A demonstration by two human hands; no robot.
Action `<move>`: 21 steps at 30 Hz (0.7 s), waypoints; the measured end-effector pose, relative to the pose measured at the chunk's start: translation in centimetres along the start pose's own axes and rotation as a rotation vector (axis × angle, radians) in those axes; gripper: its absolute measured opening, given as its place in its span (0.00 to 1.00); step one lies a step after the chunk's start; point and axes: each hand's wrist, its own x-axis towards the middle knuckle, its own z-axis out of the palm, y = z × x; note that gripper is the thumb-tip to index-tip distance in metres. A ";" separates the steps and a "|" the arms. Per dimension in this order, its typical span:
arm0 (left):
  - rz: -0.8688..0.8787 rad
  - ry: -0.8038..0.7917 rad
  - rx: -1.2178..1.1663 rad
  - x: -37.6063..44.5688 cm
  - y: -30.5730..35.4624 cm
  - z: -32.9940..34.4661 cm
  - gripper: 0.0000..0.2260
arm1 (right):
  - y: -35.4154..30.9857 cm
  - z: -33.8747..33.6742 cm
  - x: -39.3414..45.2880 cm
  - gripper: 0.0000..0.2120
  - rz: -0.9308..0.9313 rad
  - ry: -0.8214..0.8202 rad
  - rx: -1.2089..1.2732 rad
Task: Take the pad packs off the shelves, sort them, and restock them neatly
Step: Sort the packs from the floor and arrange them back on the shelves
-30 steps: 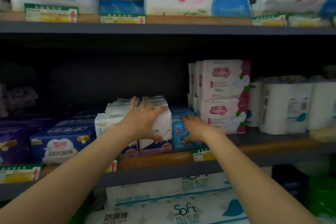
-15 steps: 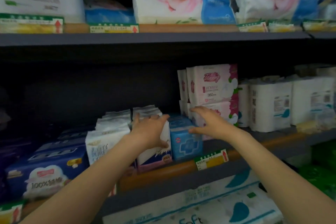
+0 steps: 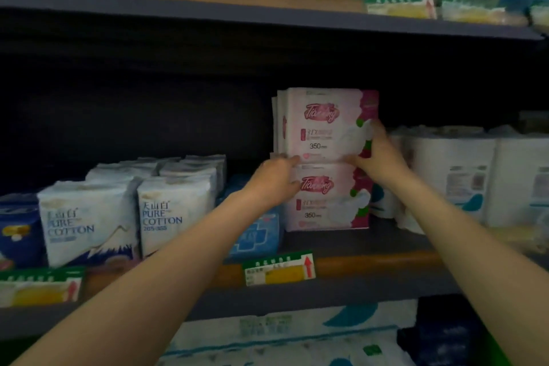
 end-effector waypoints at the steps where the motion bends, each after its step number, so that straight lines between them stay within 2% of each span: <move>1: -0.031 0.008 -0.031 0.1 0.1 0.2 0.24 | 0.3 0.4 0.4 0.45 -0.013 0.001 0.059; 5: -0.116 0.063 -0.064 0.3 0.9 0.6 0.24 | 1.3 1.3 0.9 0.49 -0.015 0.060 0.263; 10: -0.196 0.075 -0.019 1.0 1.2 1.7 0.22 | 2.1 3.0 -1.0 0.49 0.023 0.158 0.179; 13: -0.216 0.073 0.022 1.0 1.1 2.4 0.26 | 1.6 3.0 -1.7 0.48 0.013 0.208 0.147; 15: -0.212 0.027 0.067 0.7 1.4 2.5 0.29 | 1.1 2.5 -2.5 0.46 -0.011 0.252 0.028; 17: -0.171 0.048 0.097 0.3 1.6 2.1 0.29 | 0.0 2.4 -3.6 0.46 -0.142 0.288 -0.246; 19: -0.104 0.187 0.200 -0.9 1.3 1.4 0.29 | -1.6 3.3 -4.6 0.47 -0.312 0.195 -0.454; 21: -0.062 0.351 0.363 -3.1 0.1 0.5 0.28 | -2.8 4.4 -4.8 0.44 -0.331 0.023 -0.517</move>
